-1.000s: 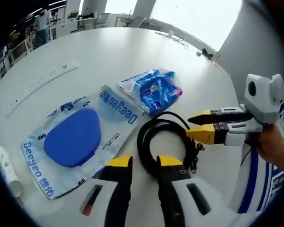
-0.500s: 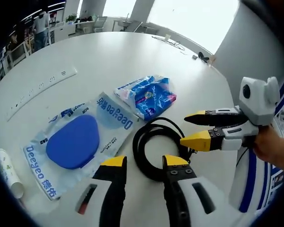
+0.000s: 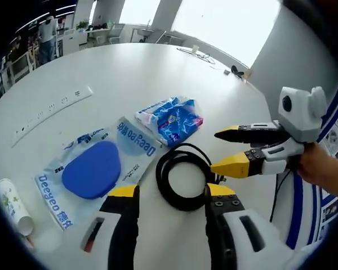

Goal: Arrange the tabletop items into an orderly group along one side of the table until the central work area is clear of visible clutter.

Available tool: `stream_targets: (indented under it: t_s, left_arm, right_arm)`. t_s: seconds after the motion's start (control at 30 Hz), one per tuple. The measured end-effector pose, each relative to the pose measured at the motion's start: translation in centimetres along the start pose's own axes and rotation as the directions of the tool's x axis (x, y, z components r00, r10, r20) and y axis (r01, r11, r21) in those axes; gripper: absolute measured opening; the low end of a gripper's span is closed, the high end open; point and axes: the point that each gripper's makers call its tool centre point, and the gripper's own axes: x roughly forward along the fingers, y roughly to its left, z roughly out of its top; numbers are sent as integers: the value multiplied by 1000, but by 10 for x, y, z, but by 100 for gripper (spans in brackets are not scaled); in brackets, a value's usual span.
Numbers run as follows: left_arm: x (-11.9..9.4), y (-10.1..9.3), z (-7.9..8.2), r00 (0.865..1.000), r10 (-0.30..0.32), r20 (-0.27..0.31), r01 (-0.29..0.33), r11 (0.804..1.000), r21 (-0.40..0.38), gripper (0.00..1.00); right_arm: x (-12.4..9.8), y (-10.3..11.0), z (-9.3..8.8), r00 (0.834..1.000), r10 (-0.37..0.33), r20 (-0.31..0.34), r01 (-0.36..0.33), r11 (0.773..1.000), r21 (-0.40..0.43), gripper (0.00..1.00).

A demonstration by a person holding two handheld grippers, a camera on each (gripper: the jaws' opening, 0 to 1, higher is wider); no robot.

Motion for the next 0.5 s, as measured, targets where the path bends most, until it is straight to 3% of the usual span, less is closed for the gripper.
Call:
stream_targets:
  t_s: [0.5]
  left_arm:
    - [-26, 0, 6, 999, -13, 31, 12, 1000, 5, 59]
  right_arm:
    - [-9, 15, 17, 999, 42, 15, -41, 998, -51, 63]
